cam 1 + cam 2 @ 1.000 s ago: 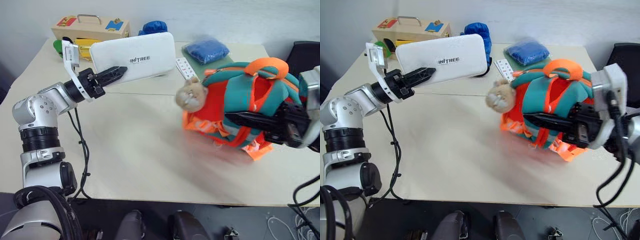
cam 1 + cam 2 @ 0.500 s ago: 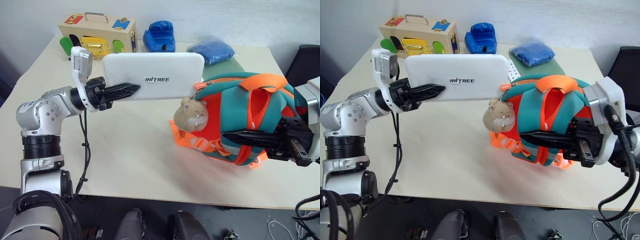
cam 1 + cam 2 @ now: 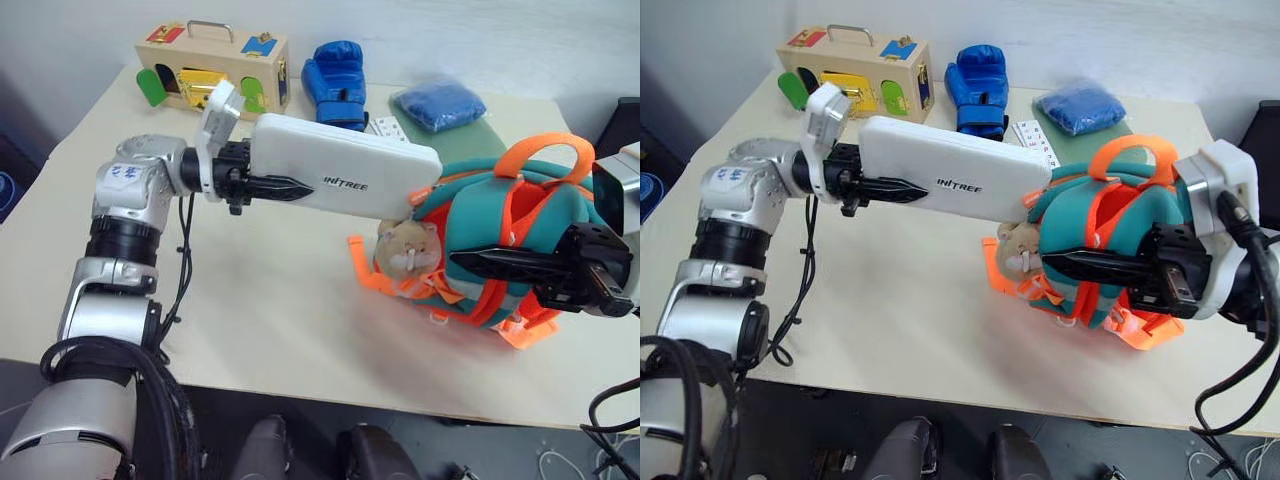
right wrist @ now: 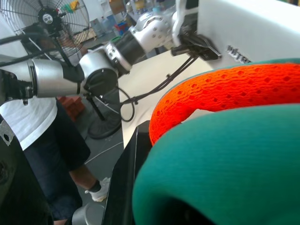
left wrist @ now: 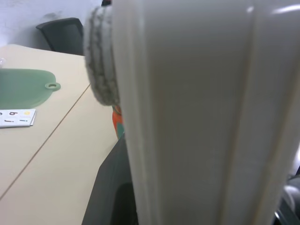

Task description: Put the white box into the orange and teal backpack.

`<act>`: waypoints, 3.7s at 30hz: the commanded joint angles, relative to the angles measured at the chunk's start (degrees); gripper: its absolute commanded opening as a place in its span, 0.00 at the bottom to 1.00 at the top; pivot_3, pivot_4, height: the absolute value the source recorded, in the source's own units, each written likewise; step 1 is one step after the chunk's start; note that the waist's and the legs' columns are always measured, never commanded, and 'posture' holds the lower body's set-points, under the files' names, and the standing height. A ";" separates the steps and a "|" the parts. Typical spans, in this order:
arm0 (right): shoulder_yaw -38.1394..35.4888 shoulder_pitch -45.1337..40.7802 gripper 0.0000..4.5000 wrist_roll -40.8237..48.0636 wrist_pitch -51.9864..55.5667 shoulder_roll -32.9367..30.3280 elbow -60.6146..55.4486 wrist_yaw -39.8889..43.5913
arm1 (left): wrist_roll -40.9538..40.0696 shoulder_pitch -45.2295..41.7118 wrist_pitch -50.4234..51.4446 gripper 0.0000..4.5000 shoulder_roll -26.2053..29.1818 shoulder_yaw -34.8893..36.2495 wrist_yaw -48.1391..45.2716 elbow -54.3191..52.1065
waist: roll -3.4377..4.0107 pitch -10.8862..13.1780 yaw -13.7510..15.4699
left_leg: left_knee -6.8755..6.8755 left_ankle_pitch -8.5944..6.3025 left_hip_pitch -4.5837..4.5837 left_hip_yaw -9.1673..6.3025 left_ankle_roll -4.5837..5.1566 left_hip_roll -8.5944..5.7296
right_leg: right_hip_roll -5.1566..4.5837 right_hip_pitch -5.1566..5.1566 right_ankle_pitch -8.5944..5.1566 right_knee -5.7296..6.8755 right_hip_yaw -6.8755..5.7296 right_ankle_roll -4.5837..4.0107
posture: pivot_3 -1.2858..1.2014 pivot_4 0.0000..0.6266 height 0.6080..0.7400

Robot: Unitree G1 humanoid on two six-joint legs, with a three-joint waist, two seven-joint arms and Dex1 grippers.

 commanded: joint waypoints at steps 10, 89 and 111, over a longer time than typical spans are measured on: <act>-6.57 4.06 0.00 7.64 -0.71 -2.17 -3.65 -0.54 | 2.70 -12.28 -5.11 0.30 -1.42 4.03 -5.25 15.54 | -0.02 0.03 -0.23 | 0.02 -0.01 -0.24 -0.02 0.02 0.00 | -0.03 -0.15 0.00 0.01 -0.13 0.00 | 0.52 0.24 1.00; -16.94 14.69 0.00 16.74 4.47 -5.29 -2.22 -0.31 | -14.45 -17.05 -8.52 0.30 -7.05 -14.08 -6.54 16.96 | -0.02 0.03 -0.04 | 0.19 0.19 -0.70 -0.02 0.21 -0.02 | -0.30 -0.17 0.00 0.06 -0.84 0.01 | 0.52 0.24 1.00; -17.58 17.56 0.00 17.68 2.98 -3.88 -3.15 -0.42 | -11.97 -18.05 -1.49 0.30 -16.31 4.11 -6.46 23.48 | -0.01 0.03 1.06 | 0.29 0.21 -0.82 0.00 0.25 -0.02 | -0.44 -0.08 0.00 0.06 -1.44 0.01 | 0.52 0.24 1.00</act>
